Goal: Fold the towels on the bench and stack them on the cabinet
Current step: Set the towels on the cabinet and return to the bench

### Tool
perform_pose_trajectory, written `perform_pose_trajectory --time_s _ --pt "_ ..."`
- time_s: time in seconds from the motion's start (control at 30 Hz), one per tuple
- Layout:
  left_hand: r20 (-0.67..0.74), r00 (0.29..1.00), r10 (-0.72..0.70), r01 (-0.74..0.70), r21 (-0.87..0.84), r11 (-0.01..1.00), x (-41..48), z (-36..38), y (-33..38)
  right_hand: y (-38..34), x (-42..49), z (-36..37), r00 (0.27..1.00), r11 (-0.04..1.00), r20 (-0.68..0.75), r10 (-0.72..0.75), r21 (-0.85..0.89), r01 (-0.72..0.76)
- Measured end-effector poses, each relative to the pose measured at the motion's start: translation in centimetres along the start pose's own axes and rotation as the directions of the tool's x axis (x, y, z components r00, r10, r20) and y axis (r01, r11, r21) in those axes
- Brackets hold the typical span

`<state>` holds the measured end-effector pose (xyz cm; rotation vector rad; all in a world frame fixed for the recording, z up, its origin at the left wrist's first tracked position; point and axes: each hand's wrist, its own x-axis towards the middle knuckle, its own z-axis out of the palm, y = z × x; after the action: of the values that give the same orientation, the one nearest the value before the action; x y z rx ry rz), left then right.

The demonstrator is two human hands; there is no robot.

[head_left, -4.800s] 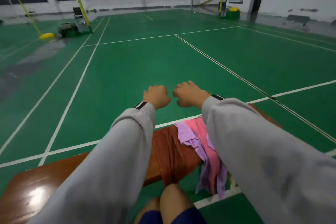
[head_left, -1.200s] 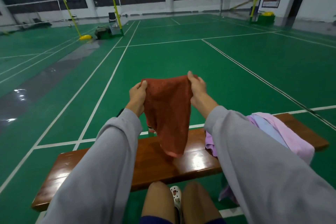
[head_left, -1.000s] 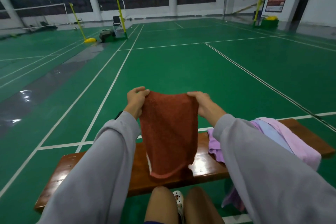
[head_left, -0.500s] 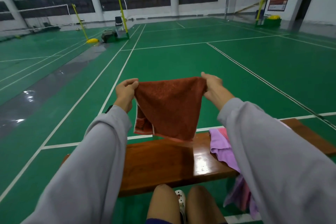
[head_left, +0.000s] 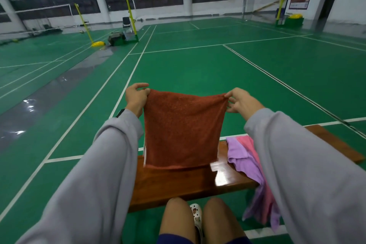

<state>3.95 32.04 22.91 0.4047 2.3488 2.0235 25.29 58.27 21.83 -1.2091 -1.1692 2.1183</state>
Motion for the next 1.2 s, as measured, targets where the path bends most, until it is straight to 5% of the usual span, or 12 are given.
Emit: perform_pose_trajectory --time_s 0.1,0.2,0.33,0.43,0.53,0.67,0.83,1.0,1.2 --pt "0.014 0.991 0.134 -0.133 0.259 0.957 0.2 -0.1 0.3 -1.2 0.4 -0.1 0.991 0.992 0.019 -0.129 0.012 0.129" --pt "0.126 0.976 0.177 -0.21 0.335 0.918 0.4 0.4 1.6 -2.3 0.7 -0.4 0.969 0.94 0.056 -0.242 -0.235 0.248" --pt "0.175 0.985 0.01 -0.049 0.22 0.974 0.6 1.1 2.5 -3.9 1.1 -1.3 0.926 0.79 0.099 -0.364 -0.493 0.363" --pt "0.253 0.963 -0.097 0.084 0.062 0.995 0.4 1.4 3.0 -4.8 0.3 -1.9 0.894 0.626 0.231 -0.385 -0.646 0.436" --pt "0.362 0.931 -0.041 -0.051 0.242 0.969 0.7 1.2 2.7 -5.2 -0.4 -2.0 0.856 0.263 0.335 -0.395 -0.851 0.455" --pt "0.436 0.88 0.188 -0.441 0.602 0.666 0.4 0.6 2.2 -4.8 -1.0 -1.8 0.754 -0.133 0.374 -0.54 -0.923 0.362" --pt "0.463 0.818 0.341 -0.569 0.738 0.362 -0.7 0.0 2.0 -3.5 -2.7 -1.3 0.692 -0.41 0.465 -0.552 -0.874 0.26" --pt "0.438 0.825 0.358 -0.537 0.805 0.251 -1.5 -0.1 2.2 -3.2 -2.9 -0.6 0.649 -0.534 0.539 -0.537 -0.813 0.233" --pt "0.444 0.807 0.389 -0.546 0.812 0.207 -1.1 -0.3 1.8 -2.7 -2.3 -0.6 0.653 -0.564 0.562 -0.508 -0.79 0.24"
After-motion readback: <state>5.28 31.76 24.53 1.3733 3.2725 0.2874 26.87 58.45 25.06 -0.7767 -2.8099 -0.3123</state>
